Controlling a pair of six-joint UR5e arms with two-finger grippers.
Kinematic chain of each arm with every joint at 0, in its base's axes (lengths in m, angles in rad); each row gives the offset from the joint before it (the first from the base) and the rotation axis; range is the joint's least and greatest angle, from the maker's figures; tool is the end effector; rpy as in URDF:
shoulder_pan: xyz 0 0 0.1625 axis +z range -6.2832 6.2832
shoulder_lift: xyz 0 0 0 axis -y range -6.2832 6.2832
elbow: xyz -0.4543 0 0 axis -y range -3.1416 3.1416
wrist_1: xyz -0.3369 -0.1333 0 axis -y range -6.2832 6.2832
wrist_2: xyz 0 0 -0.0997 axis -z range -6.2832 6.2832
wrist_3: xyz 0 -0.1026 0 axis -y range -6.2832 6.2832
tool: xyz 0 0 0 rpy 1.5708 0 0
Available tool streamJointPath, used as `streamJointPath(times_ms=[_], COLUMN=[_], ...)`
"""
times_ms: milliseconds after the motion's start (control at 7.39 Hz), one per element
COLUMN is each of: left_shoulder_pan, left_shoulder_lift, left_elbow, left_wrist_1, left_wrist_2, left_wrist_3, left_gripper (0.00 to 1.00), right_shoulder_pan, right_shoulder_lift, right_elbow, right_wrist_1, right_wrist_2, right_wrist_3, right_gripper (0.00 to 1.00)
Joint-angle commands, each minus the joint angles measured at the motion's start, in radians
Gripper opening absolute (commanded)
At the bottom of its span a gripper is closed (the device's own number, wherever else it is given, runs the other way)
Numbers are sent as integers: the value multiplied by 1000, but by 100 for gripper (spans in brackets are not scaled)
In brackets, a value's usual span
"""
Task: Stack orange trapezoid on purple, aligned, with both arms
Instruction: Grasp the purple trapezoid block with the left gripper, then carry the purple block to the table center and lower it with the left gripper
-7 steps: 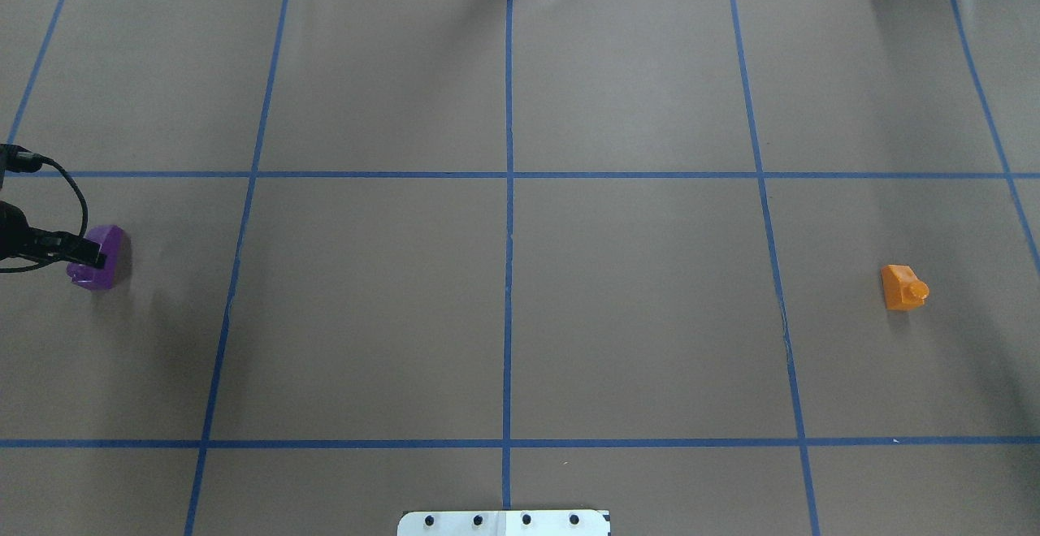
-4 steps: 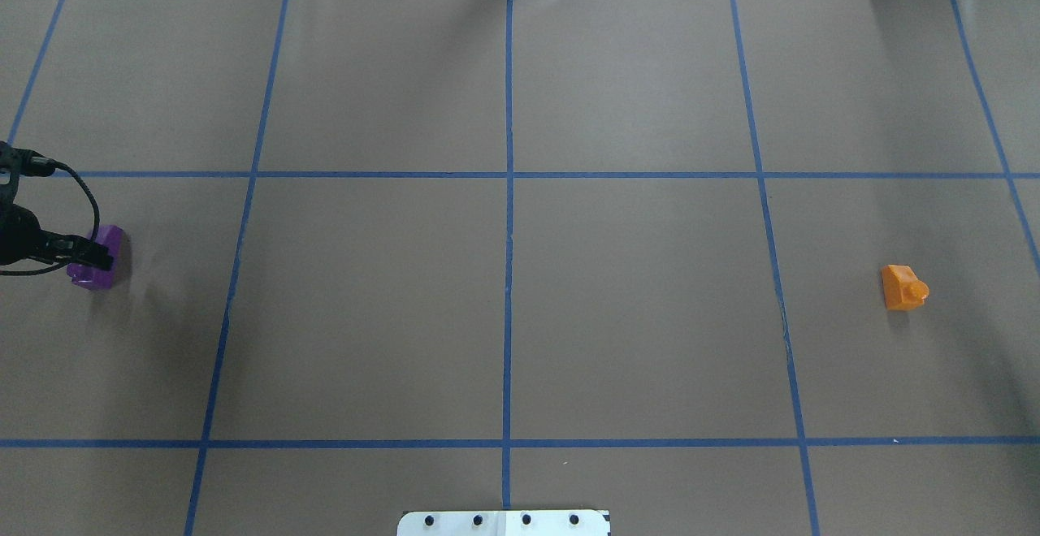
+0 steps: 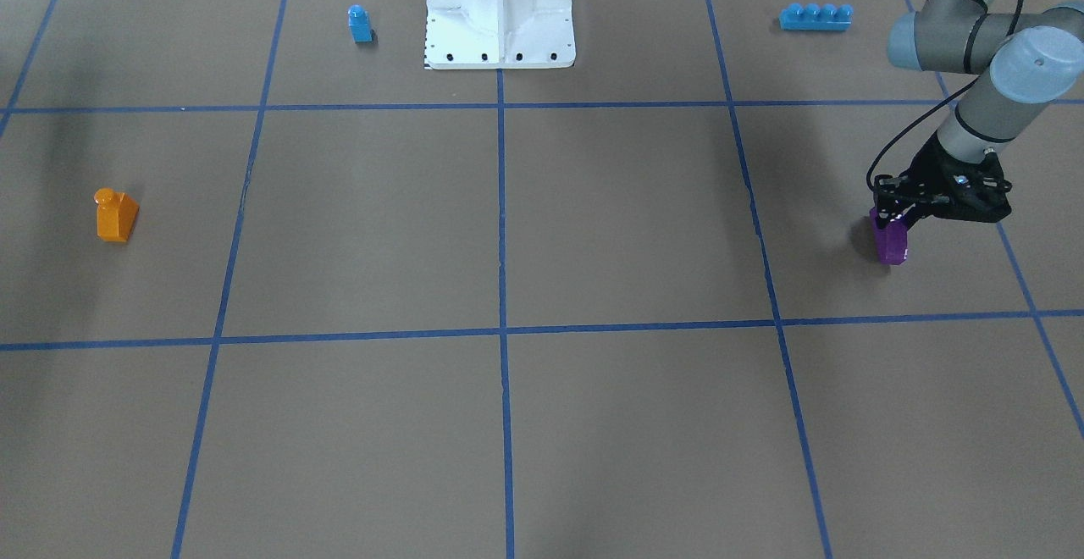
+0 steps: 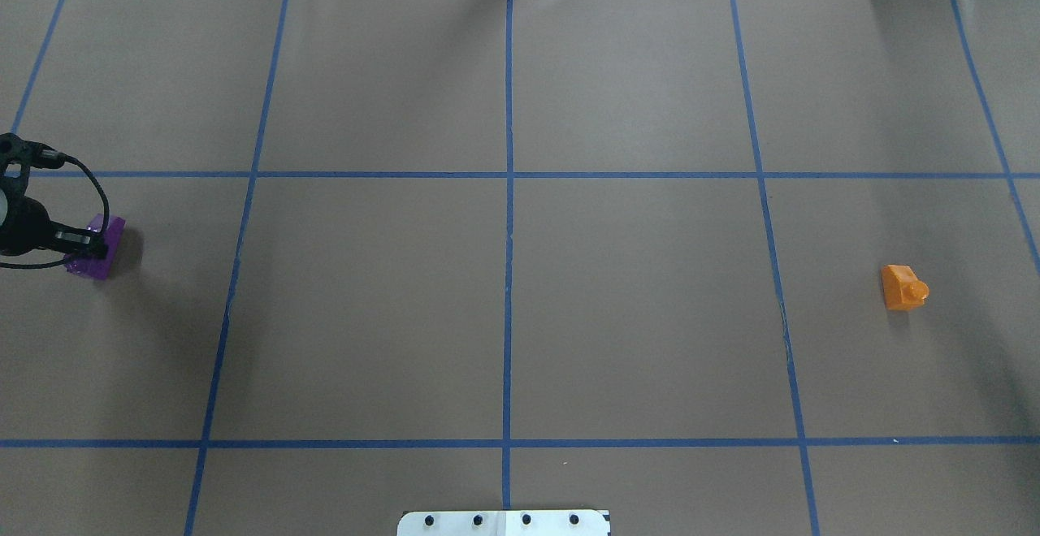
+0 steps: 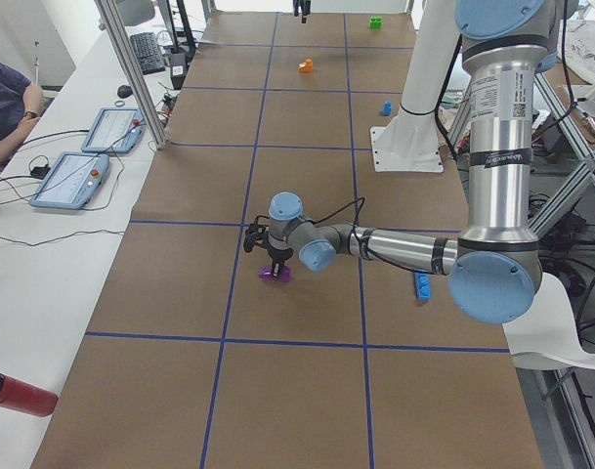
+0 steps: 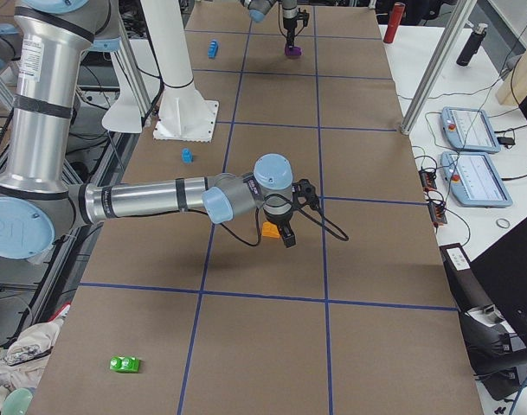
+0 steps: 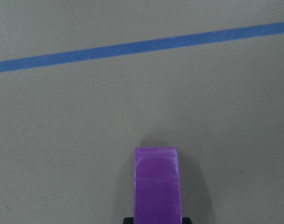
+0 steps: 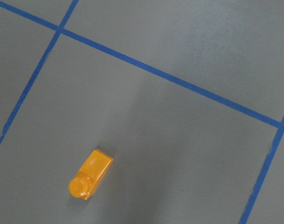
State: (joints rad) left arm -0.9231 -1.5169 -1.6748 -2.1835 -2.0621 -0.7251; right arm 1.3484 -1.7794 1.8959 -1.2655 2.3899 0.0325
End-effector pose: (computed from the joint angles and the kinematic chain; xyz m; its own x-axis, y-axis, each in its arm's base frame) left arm 0.2015 -0.4071 0.6092 0.7106 0.1545 -0.6864 -0.0058 0.9768 0.2139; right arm -0.0225 -0.3642 0.5909 0.6063 -0.4132 0.6795 0.1816 0.9038 0.3875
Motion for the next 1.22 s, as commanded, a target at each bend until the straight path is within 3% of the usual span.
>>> streamJointPath(times_ms=[0, 271, 541, 812, 1082], left_shoulder_pan=[15, 75, 249, 376, 415], left_shoulder_lift=[-41, -249, -449, -662, -871], left_elbow=[-131, -221, -171, -9, 209], left_wrist_1=[135, 433, 476, 478, 478], left_wrist_2=[0, 5, 31, 190, 207], left_wrist_3=[-17, -75, -311, -460, -523], left_gripper=[0, 0, 0, 0, 0], right_shoulder_pan=[-2, 0, 0, 0, 0], right_shoulder_lift=[2, 0, 2, 2, 2], right_elbow=[0, 0, 0, 0, 0], right_wrist_1=[0, 0, 0, 0, 2], right_wrist_2=[0, 0, 0, 0, 0], right_wrist_3=[0, 1, 1, 1, 1], right_gripper=[100, 100, 100, 100, 100])
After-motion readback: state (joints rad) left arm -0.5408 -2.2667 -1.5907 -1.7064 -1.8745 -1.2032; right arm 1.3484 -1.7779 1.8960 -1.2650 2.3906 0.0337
